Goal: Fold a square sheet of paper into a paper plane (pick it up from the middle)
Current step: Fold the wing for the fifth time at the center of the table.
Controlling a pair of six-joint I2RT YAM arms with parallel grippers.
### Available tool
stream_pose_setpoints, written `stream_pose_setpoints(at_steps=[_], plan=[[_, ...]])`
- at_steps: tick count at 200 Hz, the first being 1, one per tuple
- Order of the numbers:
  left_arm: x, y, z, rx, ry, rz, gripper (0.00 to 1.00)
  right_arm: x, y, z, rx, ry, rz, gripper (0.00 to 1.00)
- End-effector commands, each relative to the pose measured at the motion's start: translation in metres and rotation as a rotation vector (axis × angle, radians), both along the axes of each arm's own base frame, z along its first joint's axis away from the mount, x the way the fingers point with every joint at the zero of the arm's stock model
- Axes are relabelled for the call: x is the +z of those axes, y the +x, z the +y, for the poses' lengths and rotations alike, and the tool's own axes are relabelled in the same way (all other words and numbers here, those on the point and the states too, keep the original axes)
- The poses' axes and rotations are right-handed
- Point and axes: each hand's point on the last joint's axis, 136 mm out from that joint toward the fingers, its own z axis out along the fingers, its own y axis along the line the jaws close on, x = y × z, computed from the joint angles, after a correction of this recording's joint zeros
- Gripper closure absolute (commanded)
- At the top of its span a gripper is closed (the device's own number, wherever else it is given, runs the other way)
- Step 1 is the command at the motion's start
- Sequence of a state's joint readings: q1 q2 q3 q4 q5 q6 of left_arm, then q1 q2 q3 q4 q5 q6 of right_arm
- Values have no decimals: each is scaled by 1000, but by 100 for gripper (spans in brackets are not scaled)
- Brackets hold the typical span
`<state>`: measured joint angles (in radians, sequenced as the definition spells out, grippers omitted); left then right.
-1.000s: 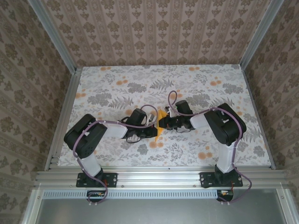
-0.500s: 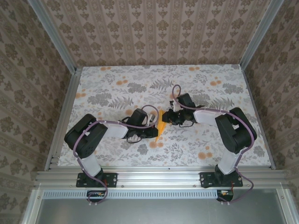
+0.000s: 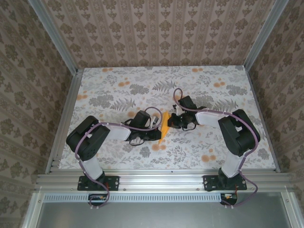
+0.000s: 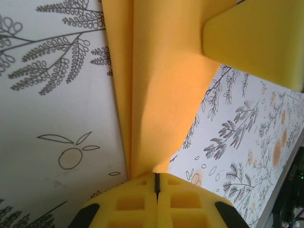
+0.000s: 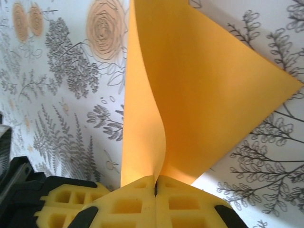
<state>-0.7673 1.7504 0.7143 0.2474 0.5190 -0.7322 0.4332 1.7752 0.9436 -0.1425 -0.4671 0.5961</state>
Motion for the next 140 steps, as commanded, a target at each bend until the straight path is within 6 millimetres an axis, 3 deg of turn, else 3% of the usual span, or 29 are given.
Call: stream_pose_setpoints(at_steps=[1,82,140], plan=[[-15,-9,7,-20,64,25,95,-15,1,-11,-10,-93,13,95],[12,-14,1,-86,-14,-27,83,-36,4,-15,6,-144,25,94],[43,12,-11,2,-87,-89,82,-45,-3,-18,31,-163,51,92]])
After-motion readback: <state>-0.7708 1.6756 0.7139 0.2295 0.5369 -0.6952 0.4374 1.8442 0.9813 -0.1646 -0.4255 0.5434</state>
